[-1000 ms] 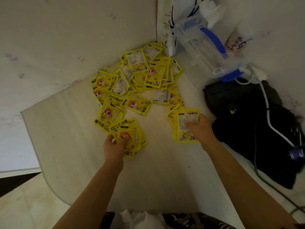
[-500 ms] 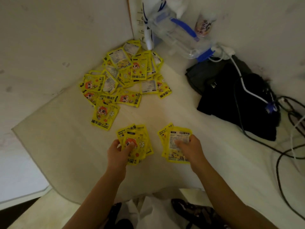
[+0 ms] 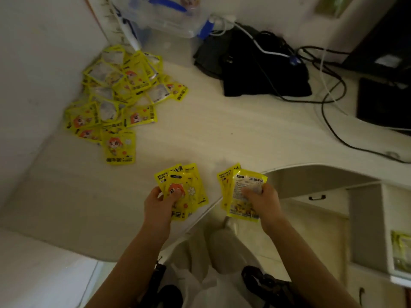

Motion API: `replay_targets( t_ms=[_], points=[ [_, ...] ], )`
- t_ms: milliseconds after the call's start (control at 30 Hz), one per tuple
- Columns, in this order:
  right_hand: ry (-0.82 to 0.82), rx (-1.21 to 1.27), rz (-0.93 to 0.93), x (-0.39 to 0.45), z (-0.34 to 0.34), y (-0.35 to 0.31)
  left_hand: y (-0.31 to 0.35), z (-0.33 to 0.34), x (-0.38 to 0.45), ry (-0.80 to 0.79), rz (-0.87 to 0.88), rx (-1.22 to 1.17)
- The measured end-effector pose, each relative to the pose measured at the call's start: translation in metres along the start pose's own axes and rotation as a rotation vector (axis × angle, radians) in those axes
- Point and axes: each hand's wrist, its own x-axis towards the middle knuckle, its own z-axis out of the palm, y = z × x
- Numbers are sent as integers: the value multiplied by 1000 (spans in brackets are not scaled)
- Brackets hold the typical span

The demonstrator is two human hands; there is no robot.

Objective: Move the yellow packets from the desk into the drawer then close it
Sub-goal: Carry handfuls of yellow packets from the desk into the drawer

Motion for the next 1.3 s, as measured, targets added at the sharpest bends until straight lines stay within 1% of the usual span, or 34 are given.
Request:
replay_targets(
  t_ms=[133,333,433,533,767,967,1167,1300],
  points=[
    [82,87,34,-26,-34,29,-9,18,-12,-100,17,128],
    [207,208,98,-63,-83,81,-37,52,-37,-268,87,332],
    [277,296,113,-84,-112,111,-59,71,-59,-355,104,416],
    [375,376,124,-111,-145,143,-90,90,-83,-437,84,504],
    [494,493,170,-180,-229,230,-179,135,-176,-548,46,550],
    [598,579,265,-232,-295,307,-263,169,-249,-619,6,640],
    [707,659,295,-255,-350,349,-306,222,-302,-746,22,710],
    [763,704,321,-254,-384,362,-321,261,-318,-788,42,757]
  ],
)
